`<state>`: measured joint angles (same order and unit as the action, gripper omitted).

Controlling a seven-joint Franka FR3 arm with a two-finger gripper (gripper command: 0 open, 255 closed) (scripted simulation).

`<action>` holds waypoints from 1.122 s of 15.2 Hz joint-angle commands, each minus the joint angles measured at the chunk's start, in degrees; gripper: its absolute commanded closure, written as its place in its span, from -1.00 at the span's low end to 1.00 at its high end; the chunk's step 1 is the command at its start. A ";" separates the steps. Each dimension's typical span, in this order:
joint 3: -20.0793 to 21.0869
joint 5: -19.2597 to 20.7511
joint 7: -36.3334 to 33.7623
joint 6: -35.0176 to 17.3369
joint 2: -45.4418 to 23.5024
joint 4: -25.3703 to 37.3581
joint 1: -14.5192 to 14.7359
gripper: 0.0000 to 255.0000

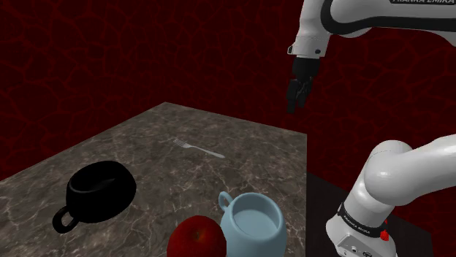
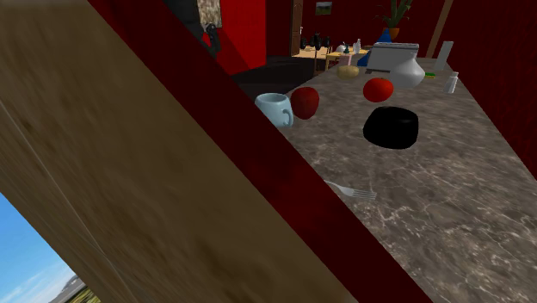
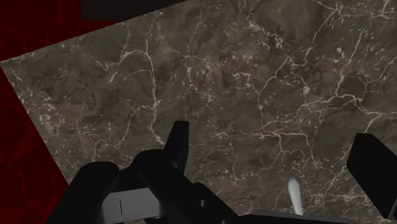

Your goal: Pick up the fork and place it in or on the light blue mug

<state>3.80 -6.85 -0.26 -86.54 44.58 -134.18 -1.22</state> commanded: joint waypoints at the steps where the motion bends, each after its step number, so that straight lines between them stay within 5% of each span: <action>1: 0.00 0.00 0.00 0.00 0.00 0.00 0.00 -1.00; 17: 9.57 0.32 -6.79 -24.00 -29.78 9.18 1.35 -1.00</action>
<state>12.80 -6.91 -6.47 -109.13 17.12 -126.13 0.10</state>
